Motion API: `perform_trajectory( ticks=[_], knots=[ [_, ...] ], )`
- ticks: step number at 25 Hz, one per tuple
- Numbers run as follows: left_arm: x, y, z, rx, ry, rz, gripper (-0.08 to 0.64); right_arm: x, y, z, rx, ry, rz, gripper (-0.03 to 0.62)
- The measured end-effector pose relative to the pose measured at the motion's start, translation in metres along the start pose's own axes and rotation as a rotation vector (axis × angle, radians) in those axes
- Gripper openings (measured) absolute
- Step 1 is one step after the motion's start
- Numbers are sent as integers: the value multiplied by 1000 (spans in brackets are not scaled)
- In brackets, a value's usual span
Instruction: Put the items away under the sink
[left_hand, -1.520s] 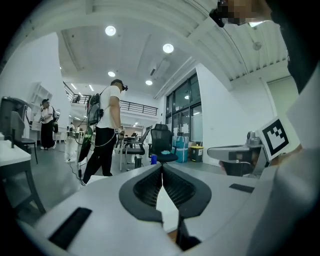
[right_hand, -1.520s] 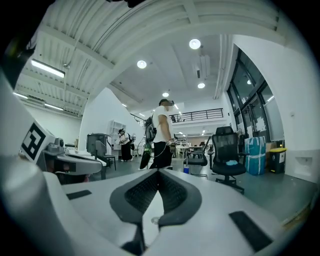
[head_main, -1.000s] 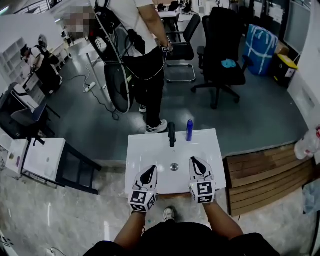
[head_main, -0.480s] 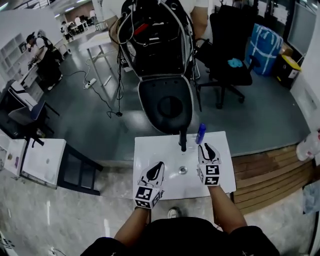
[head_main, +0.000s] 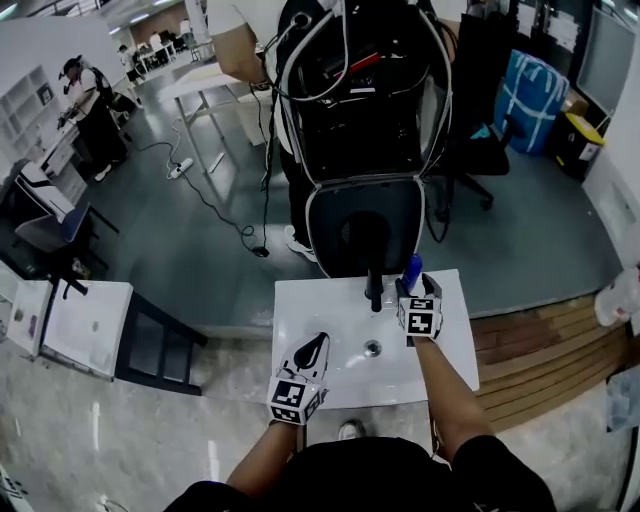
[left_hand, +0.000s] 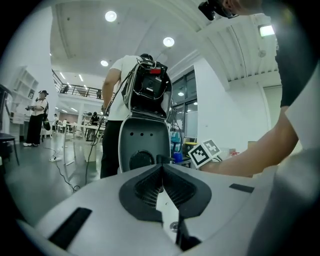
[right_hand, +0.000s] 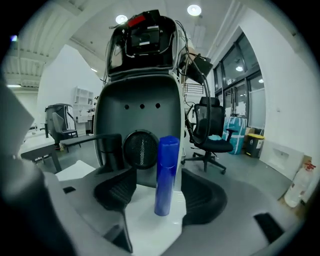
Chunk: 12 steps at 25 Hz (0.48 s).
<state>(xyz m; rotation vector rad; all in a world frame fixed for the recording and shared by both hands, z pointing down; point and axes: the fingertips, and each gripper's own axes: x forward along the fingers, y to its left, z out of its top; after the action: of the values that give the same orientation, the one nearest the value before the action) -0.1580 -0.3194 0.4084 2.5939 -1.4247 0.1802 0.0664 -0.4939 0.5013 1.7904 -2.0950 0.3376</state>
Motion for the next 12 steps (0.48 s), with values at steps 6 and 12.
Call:
perform_trajectory(
  ticks=[6, 12],
  knots=[
    [-9, 22, -14, -3, 25, 29, 21, 33, -1, -6, 33, 39, -35, 256],
    [-18, 22, -22, 2, 50, 6, 21, 35, -8, -8, 32, 49, -63, 161]
  ],
)
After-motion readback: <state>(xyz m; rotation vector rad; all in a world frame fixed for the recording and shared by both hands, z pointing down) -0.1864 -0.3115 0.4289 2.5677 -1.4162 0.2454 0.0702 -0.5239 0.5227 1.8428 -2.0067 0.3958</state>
